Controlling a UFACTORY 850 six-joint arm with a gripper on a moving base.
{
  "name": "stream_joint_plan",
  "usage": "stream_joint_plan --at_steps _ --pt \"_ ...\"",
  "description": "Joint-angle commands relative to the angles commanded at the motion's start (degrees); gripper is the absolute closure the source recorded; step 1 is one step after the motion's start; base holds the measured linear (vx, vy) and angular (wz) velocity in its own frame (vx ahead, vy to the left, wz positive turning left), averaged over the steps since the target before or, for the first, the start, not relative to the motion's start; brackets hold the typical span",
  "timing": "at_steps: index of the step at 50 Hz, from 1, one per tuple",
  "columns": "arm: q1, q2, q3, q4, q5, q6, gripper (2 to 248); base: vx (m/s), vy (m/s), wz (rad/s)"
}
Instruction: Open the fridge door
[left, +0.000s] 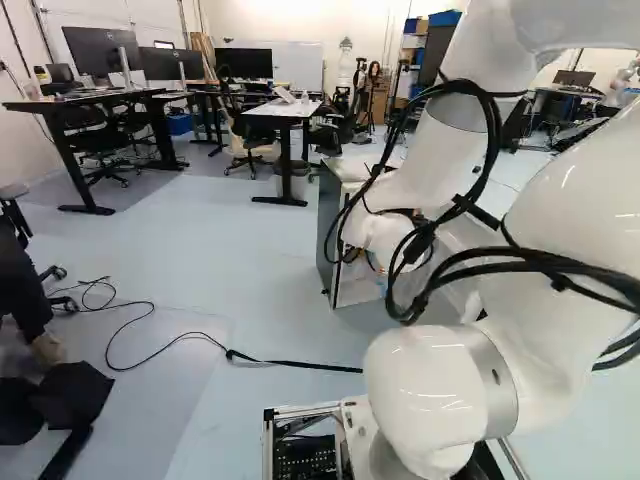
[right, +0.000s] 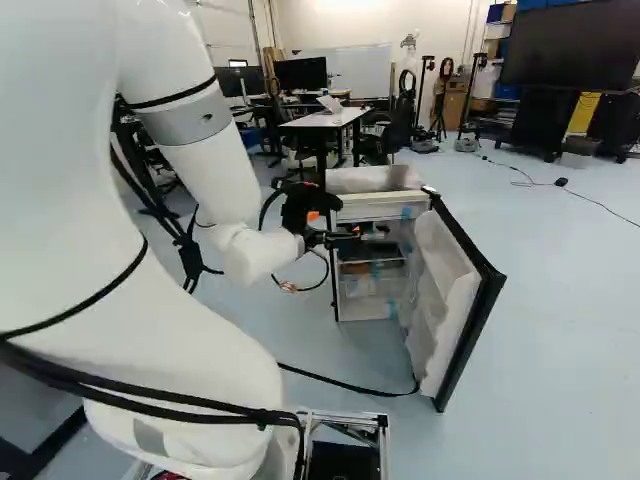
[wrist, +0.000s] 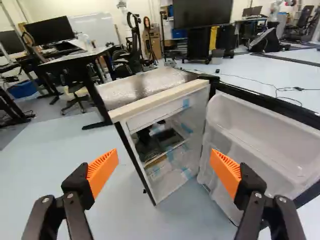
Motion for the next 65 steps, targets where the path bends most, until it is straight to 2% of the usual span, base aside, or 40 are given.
stream_joint_plan --at_steps 17,35,50,65 --pt "0.9 4.2 2.7 -7.7 -2.7 0.0 3 0.0 0.0 0.0" --pt "1.5 7.5 4.8 -13.7 -4.8 0.0 3 0.0 0.0 0.0" --pt "1.9 9.4 5.9 -17.1 -6.0 0.0 3 0.0 0.0 0.0" --pt "2.1 10.5 6.6 -19.0 -6.7 0.0 3 0.0 0.0 0.0"
